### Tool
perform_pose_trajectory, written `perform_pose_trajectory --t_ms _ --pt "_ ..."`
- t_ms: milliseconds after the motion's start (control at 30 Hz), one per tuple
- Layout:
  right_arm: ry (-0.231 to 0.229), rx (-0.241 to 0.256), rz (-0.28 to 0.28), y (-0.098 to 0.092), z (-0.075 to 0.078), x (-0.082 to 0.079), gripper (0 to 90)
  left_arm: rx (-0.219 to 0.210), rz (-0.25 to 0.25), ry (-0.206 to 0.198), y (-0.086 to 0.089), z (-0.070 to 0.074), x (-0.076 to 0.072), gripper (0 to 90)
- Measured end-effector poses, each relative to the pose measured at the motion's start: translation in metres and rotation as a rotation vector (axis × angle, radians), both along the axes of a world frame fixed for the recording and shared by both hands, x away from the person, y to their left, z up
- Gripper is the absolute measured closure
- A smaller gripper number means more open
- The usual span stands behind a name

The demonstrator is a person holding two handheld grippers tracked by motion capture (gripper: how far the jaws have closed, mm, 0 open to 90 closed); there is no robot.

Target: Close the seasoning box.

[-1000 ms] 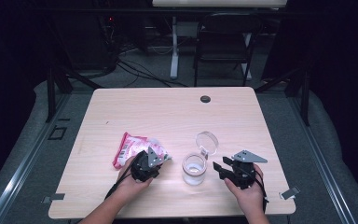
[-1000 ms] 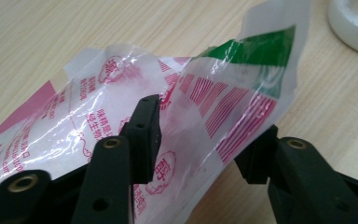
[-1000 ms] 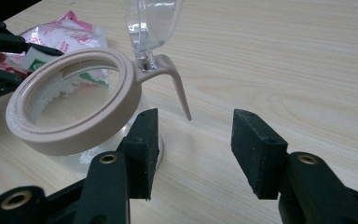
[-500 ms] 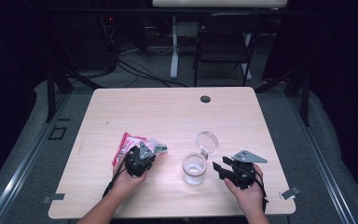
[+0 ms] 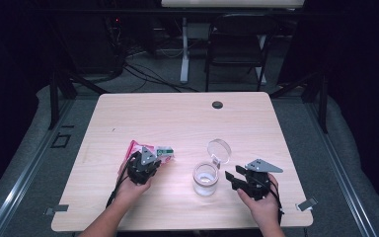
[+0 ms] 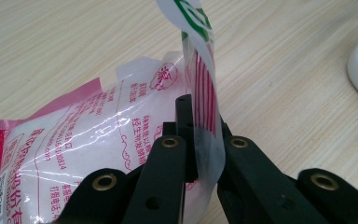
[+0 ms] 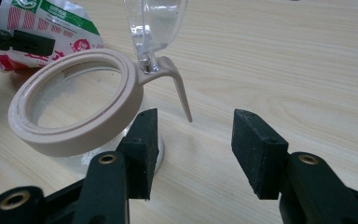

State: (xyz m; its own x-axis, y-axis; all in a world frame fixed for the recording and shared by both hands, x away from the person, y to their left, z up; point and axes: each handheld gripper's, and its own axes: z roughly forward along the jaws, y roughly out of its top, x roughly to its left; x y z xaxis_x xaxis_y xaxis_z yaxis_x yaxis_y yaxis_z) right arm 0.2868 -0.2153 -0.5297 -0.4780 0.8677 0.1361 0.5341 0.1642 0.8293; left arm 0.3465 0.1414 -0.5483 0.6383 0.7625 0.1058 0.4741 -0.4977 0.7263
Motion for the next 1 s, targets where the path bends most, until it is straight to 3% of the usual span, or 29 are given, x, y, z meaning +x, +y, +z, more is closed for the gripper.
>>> perform_pose_trajectory --t_ms 433,633,767,1000 --pt "-0.002 0.001 -0.002 0.000 0.000 0.000 50.8 -0.070 0.028 -0.010 0.016 0.013 -0.001 89.8" --pt "0.001 -0.003 0.001 0.001 0.000 0.000 51.0 -0.118 0.066 -0.039 0.031 0.025 -0.002 89.6" --pt "0.001 -0.005 -0.001 0.001 0.000 0.000 51.0 -0.137 0.095 -0.070 0.043 0.033 -0.002 89.6" --pt "0.001 -0.013 -0.002 0.000 0.000 0.000 50.9 -0.152 0.124 -0.087 0.055 0.040 -0.002 89.6"
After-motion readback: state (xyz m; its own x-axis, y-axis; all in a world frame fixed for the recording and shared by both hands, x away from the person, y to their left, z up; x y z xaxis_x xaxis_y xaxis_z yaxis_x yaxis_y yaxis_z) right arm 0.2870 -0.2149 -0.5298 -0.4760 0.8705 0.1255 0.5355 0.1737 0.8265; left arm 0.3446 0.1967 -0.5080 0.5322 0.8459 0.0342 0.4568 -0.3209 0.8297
